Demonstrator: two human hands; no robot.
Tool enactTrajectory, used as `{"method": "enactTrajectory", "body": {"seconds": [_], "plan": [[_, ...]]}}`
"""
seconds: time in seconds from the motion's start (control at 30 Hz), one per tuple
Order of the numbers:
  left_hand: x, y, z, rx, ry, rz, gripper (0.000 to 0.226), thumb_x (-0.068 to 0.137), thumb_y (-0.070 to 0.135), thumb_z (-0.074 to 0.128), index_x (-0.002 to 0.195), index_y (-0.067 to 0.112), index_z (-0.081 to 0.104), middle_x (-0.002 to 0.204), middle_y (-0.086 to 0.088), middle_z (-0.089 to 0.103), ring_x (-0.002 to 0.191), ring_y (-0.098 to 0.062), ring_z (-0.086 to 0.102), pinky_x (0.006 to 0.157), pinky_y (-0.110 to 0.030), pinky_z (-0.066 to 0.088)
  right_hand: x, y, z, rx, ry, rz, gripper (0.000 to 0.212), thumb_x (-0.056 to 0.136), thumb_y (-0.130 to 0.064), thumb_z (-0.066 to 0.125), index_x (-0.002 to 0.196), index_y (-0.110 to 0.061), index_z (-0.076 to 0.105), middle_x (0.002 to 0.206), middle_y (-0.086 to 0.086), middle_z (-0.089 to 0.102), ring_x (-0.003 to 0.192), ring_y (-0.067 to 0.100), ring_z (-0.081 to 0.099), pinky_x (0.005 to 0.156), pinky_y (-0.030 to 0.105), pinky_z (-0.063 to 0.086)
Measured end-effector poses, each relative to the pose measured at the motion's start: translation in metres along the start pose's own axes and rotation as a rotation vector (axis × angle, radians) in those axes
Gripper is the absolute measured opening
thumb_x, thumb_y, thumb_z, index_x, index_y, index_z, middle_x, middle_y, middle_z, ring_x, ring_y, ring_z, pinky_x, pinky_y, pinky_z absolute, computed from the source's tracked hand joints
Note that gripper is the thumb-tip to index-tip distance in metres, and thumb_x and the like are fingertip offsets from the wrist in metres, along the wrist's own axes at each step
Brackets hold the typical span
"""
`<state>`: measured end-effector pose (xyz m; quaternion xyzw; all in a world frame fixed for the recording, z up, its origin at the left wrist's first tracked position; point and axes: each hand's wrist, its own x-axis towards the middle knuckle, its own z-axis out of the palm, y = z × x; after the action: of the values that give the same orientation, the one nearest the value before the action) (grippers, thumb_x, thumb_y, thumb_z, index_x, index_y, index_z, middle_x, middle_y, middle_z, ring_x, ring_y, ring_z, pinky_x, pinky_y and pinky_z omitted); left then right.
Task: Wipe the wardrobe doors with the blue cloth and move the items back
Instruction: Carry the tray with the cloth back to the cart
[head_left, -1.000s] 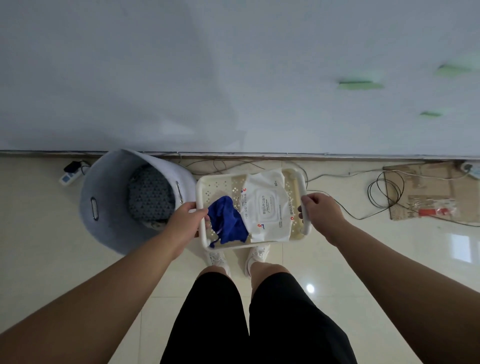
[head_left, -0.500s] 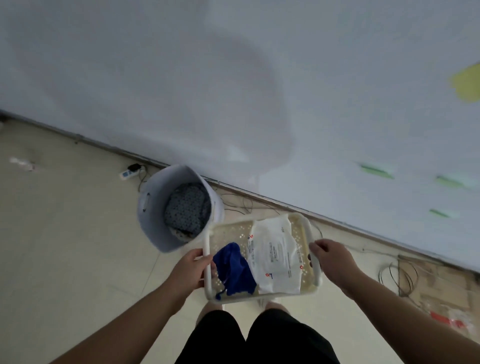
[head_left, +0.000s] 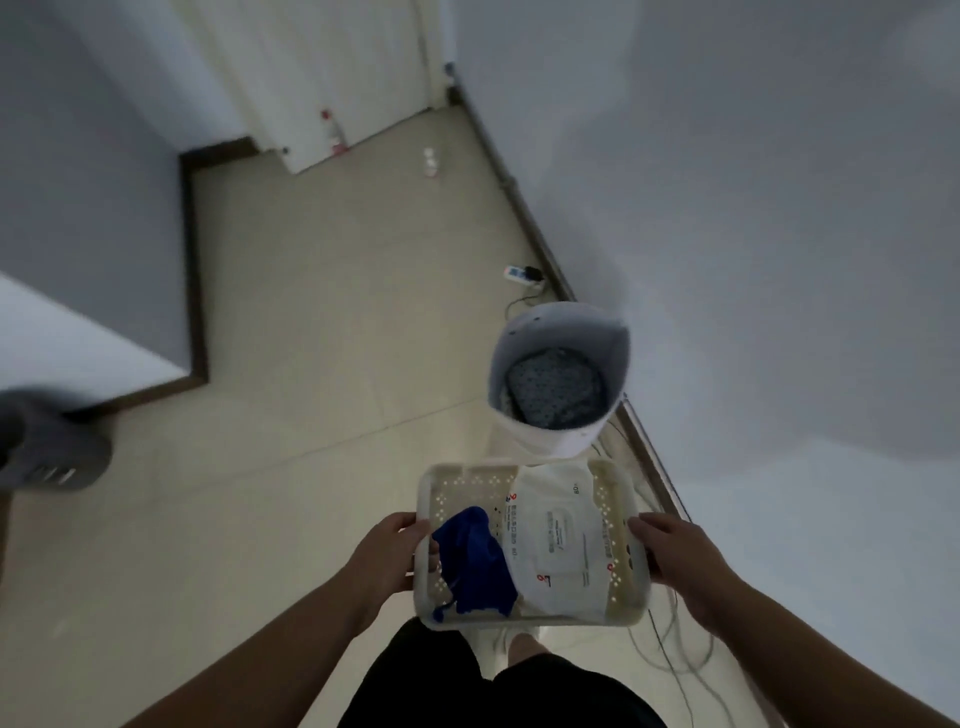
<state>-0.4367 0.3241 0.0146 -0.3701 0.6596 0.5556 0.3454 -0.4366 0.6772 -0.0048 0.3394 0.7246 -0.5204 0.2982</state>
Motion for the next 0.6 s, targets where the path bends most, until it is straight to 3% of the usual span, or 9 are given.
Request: {"method": "enactTrajectory", "body": {"seconds": [0.27,0.43,0.6], "plan": [[-0.048,-0.125,-0.106,-0.420,0.183,-0.038,0.024,0.109,0.019,0.045,0.122,0.015,0.065,0.105,-0.015,0.077,0.088,-0.027,0.076,0.077,-0.039,0.064,-0.014,-0.066,0.143,-0.380,-0.190,-0.123,0.016,0.098,-0.023,0.063,0.089,-0.022,0.077,0.084,0.006,0.080,0.087,0.032,0.075,0.084,0.053,0.062],[-0.075,-0.189,-0.154,-0.618,0.296,-0.057,0.024,0.109,0.019,0.046,0.120,0.015,0.067,0.103,-0.015,0.077,0.088,-0.028,0.076,0.082,-0.043,0.065,-0.032,-0.089,0.236,-0.540,-0.298,-0.173,0.011,0.097,-0.025,0.063,0.101,-0.020,0.072,0.103,0.013,0.074,0.095,0.034,0.070,0.087,0.053,0.061],[-0.099,-0.237,-0.191,-0.783,0.387,-0.078,0.024,0.108,0.020,0.048,0.119,0.016,0.068,0.102,-0.014,0.078,0.090,-0.028,0.076,0.083,-0.044,0.065,-0.052,-0.110,0.316,-0.702,-0.411,-0.245,0.016,0.093,-0.028,0.064,0.090,-0.018,0.076,0.093,0.010,0.078,0.089,0.030,0.074,0.083,0.051,0.063]]}}
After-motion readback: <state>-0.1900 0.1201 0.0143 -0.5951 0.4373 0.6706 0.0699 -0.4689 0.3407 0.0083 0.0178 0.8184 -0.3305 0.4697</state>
